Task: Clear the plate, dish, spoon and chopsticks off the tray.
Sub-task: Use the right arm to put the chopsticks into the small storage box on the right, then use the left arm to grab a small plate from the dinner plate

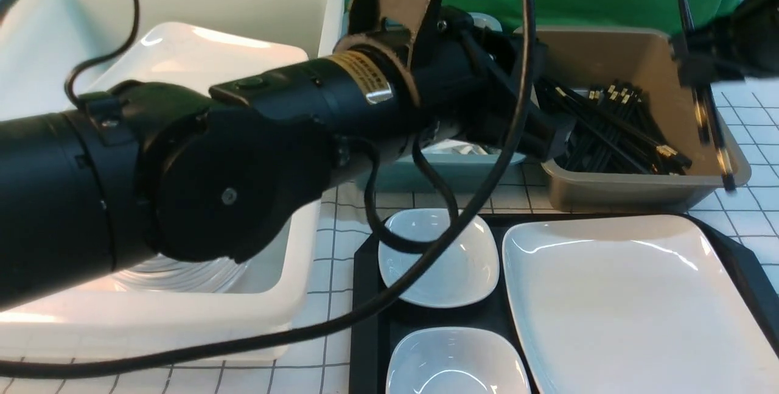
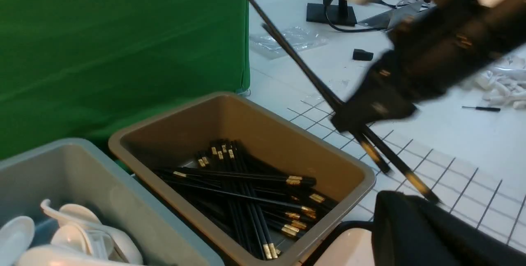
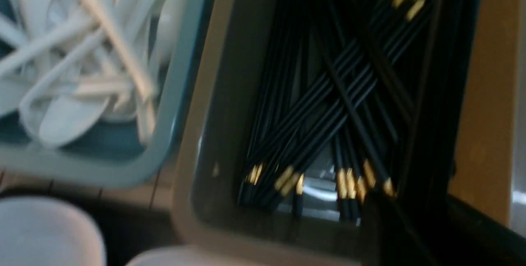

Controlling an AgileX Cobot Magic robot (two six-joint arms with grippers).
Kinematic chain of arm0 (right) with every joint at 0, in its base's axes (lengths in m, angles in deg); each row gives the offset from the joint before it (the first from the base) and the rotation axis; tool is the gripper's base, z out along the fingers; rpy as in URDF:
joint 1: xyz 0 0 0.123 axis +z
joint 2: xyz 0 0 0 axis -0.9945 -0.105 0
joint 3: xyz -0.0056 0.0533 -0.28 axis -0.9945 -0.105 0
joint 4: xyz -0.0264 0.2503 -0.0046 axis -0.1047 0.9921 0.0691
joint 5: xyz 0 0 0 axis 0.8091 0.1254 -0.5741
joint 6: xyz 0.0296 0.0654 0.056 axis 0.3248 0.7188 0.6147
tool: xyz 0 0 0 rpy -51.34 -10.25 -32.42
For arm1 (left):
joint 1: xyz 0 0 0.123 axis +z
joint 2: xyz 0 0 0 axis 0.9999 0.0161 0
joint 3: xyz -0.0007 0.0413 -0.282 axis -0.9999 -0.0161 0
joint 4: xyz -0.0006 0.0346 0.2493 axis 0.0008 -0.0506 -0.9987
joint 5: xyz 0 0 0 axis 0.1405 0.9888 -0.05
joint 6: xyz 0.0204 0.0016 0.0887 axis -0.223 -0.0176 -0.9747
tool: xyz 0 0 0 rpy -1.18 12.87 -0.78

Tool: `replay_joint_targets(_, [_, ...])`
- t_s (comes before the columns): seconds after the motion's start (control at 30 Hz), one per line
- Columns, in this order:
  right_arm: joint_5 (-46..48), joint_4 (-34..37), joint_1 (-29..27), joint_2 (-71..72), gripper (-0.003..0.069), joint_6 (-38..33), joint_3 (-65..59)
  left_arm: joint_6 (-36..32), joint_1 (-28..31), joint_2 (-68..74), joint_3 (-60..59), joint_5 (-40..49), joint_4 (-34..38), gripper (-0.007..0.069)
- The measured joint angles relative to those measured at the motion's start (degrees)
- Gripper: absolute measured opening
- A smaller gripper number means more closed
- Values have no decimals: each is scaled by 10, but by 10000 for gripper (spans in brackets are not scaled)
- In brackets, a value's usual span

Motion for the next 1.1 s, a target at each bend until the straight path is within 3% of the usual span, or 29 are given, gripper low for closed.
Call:
replay_joint_targets(0.27, [-63, 0, -8, -182, 114, -2, 141, -1, 26, 0, 0, 76, -18, -3])
replay_joint_targets(0.47, [-79, -1, -8, -224, 127, -2, 145, -1, 30, 0, 0, 120, -20, -3])
replay_joint_targets(0.67, [-48, -25, -8, -228, 278, -2, 146, 12, 32, 0, 0, 190, -20, -3])
replay_joint_targets(0.7, [-25, -28, -8, -225, 328, -3, 146, 33, 34, 1, 4, 236, -20, -2])
replay_joint_targets(0.77, [24, -33, -8, -220, 347, -6, 150, 47, 39, 8, 16, 316, -20, -2])
replay_joint_targets(0.87, [78, -38, -8, -204, 297, -9, 153, 47, 41, 25, 39, 426, -28, -2])
replay_joint_targets(1.0, [180, -39, -8, -140, 59, -24, 154, 37, 43, 63, 90, 581, -34, -2])
replay_joint_targets(1.1, [208, -35, -8, -71, 15, -32, 144, 24, 43, 91, 122, 648, -26, -2])
